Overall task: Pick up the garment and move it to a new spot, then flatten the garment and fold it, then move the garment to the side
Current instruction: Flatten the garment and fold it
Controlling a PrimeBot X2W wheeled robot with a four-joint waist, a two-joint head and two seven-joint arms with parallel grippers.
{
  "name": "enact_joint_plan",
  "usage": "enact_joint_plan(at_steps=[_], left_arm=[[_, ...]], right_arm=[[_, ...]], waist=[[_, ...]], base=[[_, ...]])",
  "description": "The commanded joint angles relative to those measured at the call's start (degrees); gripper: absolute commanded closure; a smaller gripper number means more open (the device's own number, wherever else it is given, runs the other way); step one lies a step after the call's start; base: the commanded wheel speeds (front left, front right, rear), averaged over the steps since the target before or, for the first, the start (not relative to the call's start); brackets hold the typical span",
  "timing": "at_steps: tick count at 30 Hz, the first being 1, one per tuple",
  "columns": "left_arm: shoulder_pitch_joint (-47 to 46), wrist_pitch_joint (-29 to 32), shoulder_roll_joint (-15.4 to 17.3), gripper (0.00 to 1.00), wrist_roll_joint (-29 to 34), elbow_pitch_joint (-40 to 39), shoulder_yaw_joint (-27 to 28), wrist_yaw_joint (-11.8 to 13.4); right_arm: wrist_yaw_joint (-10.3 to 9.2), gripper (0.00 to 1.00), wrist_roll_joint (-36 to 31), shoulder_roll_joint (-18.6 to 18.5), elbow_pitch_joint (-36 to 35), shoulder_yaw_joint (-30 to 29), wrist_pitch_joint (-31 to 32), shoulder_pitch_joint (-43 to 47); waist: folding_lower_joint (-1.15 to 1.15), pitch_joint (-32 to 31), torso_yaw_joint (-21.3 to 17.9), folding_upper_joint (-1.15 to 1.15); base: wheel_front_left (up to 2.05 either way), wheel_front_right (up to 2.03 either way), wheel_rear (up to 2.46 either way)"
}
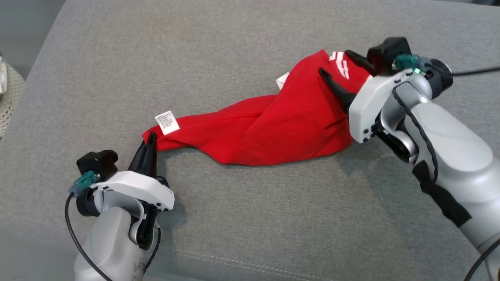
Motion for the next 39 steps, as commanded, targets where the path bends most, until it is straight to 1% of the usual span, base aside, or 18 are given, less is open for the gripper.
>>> enact_joint_plan(at_steps=[1,4,6,8,15,16,17,18,20,23,27,28,31,33,36,39], left_arm=[[-2.04,-0.34,1.38,1.0,0.66,-0.94,1.21,-0.46],[-2.34,-0.34,0.81,1.0,1.08,-0.8,0.69,-0.84],[-2.39,-0.34,0.67,1.0,1.16,-0.78,0.52,-0.95],[-2.48,-0.34,0.44,1.0,1.23,-0.72,0.23,-1.16],[-3.18,-0.34,0.1,1.0,1.37,-1.27,0.0,-1.57],[-3.25,-0.34,0.07,1.0,1.4,-1.39,0.05,-1.6],[-3.34,-0.34,0.06,1.0,1.49,-1.53,0.06,-1.63],[-3.42,-0.34,0.04,1.0,1.56,-1.65,0.08,-1.66],[-3.54,-0.34,0.02,1.0,1.71,-1.87,0.09,-1.7],[-3.5,-0.34,0.0,1.0,1.87,-2.15,0.32,-1.76],[-3.74,-0.34,0.01,1.0,2.47,-2.67,0.96,-1.81],[-4.43,-0.34,0.46,1.0,3.01,-3.16,1.73,-1.82],[-6.03,-0.34,1.37,1.0,3.83,-4.52,3.71,-1.82],[-6.99,-0.34,1.82,1.0,4.5,-6.18,5.33,-1.61],[-7.14,-0.34,2.03,1.0,5.58,-8.38,7.58,-1.49],[-5.76,-0.34,1.89,1.0,6.45,-9.13,8.73,-1.55]], right_arm=[[-0.01,0.0,1.08,0.58,0.62,1.46,1.41,-1.72],[-0.01,0.0,3.1,0.72,3.67,3.26,3.51,-3.55],[-0.01,0.0,3.95,0.82,4.63,3.54,3.95,-3.95],[-0.01,0.0,5.57,1.08,6.88,4.24,5.7,-4.43],[-0.01,0.0,9.74,1.48,9.62,7.78,8.11,-5.22],[-0.01,0.38,10.26,1.44,9.69,8.26,8.16,-5.26],[-0.01,0.8,10.64,1.36,9.63,8.98,8.28,-5.32],[-0.01,1.0,11.08,1.23,9.6,9.52,8.24,-5.38],[-0.01,1.0,11.83,0.93,9.09,10.38,7.2,-5.75],[-0.01,1.0,12.59,0.57,8.02,10.15,2.1,-7.11],[-0.01,1.0,11.33,-0.22,7.49,7.75,-10.25,-10.33],[-0.01,1.0,10.1,-0.72,7.35,6.46,-14.84,-11.99],[-0.01,1.0,8.2,-2.18,4.85,3.14,-16.63,-13.48],[-0.01,1.0,5.86,-3.93,-1.32,-0.78,-16.7,-12.83],[-0.01,1.0,4.2,-7.3,-10.27,-4.52,-16.72,-6.57],[-0.01,1.0,5.74,-11.24,-16.1,-4.1,-16.73,2.43]], waist=[[0.0,1.07,1.61,0.0],[0.0,1.46,2.84,0.0],[0.0,1.58,3.19,0.0],[0.0,1.72,3.79,0.0],[0.0,2.29,4.78,0.0],[0.0,2.33,4.74,0.0],[0.0,2.35,4.65,0.0],[0.0,2.35,4.55,0.0],[0.0,2.36,4.29,0.0],[0.0,2.24,3.62,0.0],[0.0,1.77,2.37,0.0],[0.0,1.53,1.66,0.0],[0.0,1.21,0.46,0.0],[0.0,1.15,-0.3,0.0],[0.0,0.65,-1.43,0.0],[0.0,0.01,-2.53,0.0]], base=[[0.0,0.0,0.0],[0.0,0.0,0.0],[0.0,0.0,0.0],[0.0,0.0,0.0],[0.0,0.0,0.0],[0.0,0.0,0.0],[0.0,0.0,0.0],[0.0,0.0,0.0],[0.0,0.0,0.0],[0.0,0.0,0.0],[0.0,0.0,0.0],[0.0,0.0,0.0],[0.0,0.0,0.0],[0.0,0.0,0.0],[0.0,0.0,0.0],[0.0,0.0,0.0]])
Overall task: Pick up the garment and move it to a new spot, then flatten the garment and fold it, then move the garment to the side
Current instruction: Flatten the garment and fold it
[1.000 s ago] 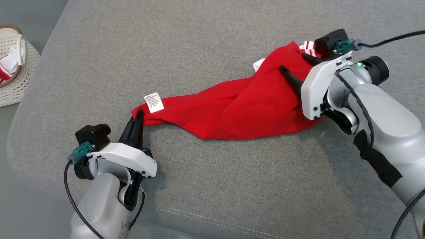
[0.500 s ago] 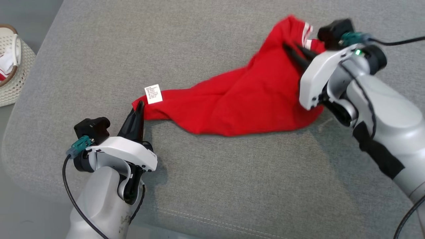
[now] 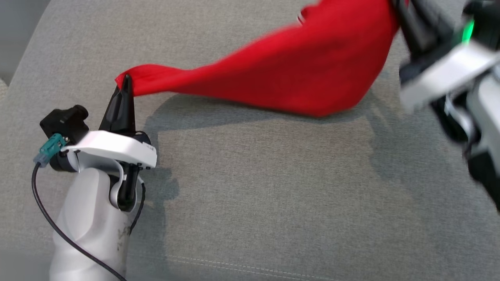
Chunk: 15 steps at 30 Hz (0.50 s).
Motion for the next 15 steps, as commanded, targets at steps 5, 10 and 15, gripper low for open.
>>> enact_joint_plan(at_steps=[5,10,15], left_arm=[[3.15,-0.27,1.59,1.0,0.87,-0.71,1.69,-0.25],[4.95,-0.27,1.11,1.0,0.83,0.12,0.89,-0.35],[6.05,-0.27,0.89,1.0,1.18,0.64,0.14,-0.39]], right_arm=[[-0.01,1.0,5.93,-5.74,-3.7,4.47,-0.3,16.19],[-0.01,0.0,11.56,-7.06,-1.86,7.13,-0.31,23.82],[-0.01,0.0,13.59,-8.38,-0.96,4.9,-0.31,26.81]], waist=[[0.0,-1.01,-2.06,0.0],[0.0,-1.43,-3.05,0.0],[0.0,-2.76,-3.85,0.0]], base=[[0.0,0.0,0.0],[0.0,0.0,0.0],[0.0,0.0,0.0]])
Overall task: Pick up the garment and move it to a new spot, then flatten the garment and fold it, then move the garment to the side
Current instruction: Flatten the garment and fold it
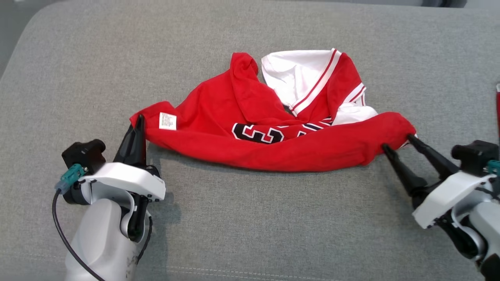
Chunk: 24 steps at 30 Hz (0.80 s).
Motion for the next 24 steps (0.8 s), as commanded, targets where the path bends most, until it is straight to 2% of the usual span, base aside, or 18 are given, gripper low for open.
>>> enact_joint_plan(at_steps=[1,7,11,16,24], left_arm=[[0.66,-0.28,1.41,1.0,0.45,-0.82,1.28,-0.38],[1.87,-0.28,1.13,1.0,0.29,0.07,1.06,-0.4],[2.21,-0.28,0.99,1.0,-0.01,0.25,0.68,-0.41],[2.16,-0.28,0.84,1.0,-0.47,0.01,-0.72,-0.41],[1.6,-0.28,0.7,1.0,-1.59,-0.25,-3.15,-0.41]], right_arm=[[-0.01,0.0,0.46,-2.1,-0.38,-0.94,-0.33,2.16],[-0.01,0.0,-1.47,-4.46,-0.93,-5.97,-0.33,1.85],[-0.01,0.0,-3.6,-3.29,-0.89,-7.61,0.81,-1.58],[-0.01,0.0,-5.69,-0.7,0.24,-5.63,5.34,-7.22],[-0.01,0.0,-4.45,1.4,6.53,-0.31,13.21,-14.64]], waist=[[0.0,-1.0,-0.46,0.0],[0.0,-3.16,-1.11,0.0],[0.0,-3.56,-0.97,0.0],[0.0,-2.63,0.49,0.0],[0.0,-0.17,4.5,0.0]], base=[[0.0,0.0,0.0],[0.0,0.0,0.0],[0.0,0.0,0.0],[0.0,0.0,0.0],[0.0,0.0,0.0]])
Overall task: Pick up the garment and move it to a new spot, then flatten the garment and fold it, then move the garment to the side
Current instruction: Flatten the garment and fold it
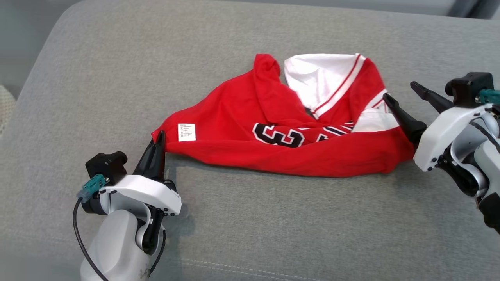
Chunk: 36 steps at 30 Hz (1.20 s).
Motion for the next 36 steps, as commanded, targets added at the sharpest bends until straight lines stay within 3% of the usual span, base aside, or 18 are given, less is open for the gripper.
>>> enact_joint_plan(at_steps=[1,7,13,15,16,18,21,29,36], left_arm=[[-1.0,-0.28,1.54,1.0,-0.88,-1.38,1.16,-0.41],[-1.66,-0.28,1.51,1.0,-1.55,-1.92,0.26,-0.41],[-1.94,-0.28,1.5,1.0,-1.52,-2.24,0.25,-0.41],[-1.92,-0.28,1.5,1.0,-1.44,-2.37,0.31,-0.41],[-1.94,-0.28,1.5,1.0,-1.44,-2.42,0.27,-0.41],[-1.96,-0.28,1.5,1.0,-1.42,-2.48,0.3,-0.41],[-2.04,-0.28,1.49,1.0,-1.27,-2.71,0.35,-0.41],[-1.31,-0.28,1.49,1.0,-1.12,-2.74,0.46,-0.42],[-0.41,-0.28,1.49,1.0,-0.64,-1.77,1.06,-0.42]], right_arm=[[-0.01,0.0,0.98,-0.26,0.59,1.0,1.38,-0.68],[-0.01,0.0,6.63,0.8,3.31,5.33,7.26,-1.72],[-0.01,0.0,10.62,-0.72,0.36,9.71,6.87,-0.15],[-0.01,0.57,11.17,-1.65,-0.54,11.24,6.41,0.63],[-0.01,0.95,11.5,-2.17,-0.98,11.84,6.06,1.08],[-0.01,1.0,11.77,-2.66,-1.55,12.5,5.75,1.51],[-0.01,1.0,12.24,-4.2,-3.61,13.59,3.07,2.47],[-0.01,1.0,12.38,-6.55,-9.81,14.08,-8.84,5.85],[-0.01,1.0,10.81,-7.13,-17.01,10.79,-13.04,10.9]], waist=[[0.0,1.26,1.49,0.0],[0.0,3.18,3.1,0.0],[0.0,3.54,2.18,0.0],[0.0,3.4,1.46,0.0],[0.0,3.35,1.17,0.0],[0.0,3.29,0.79,0.0],[0.0,3.09,-0.22,0.0],[0.0,1.82,-2.55,0.0],[0.0,-0.58,-4.25,0.0]], base=[[0.0,0.0,0.0],[0.0,0.0,0.0],[0.0,0.0,0.0],[0.0,0.0,0.0],[0.0,0.0,0.0],[0.0,0.0,0.0],[0.0,0.0,0.0],[0.0,0.0,0.0],[0.0,0.0,0.0]])
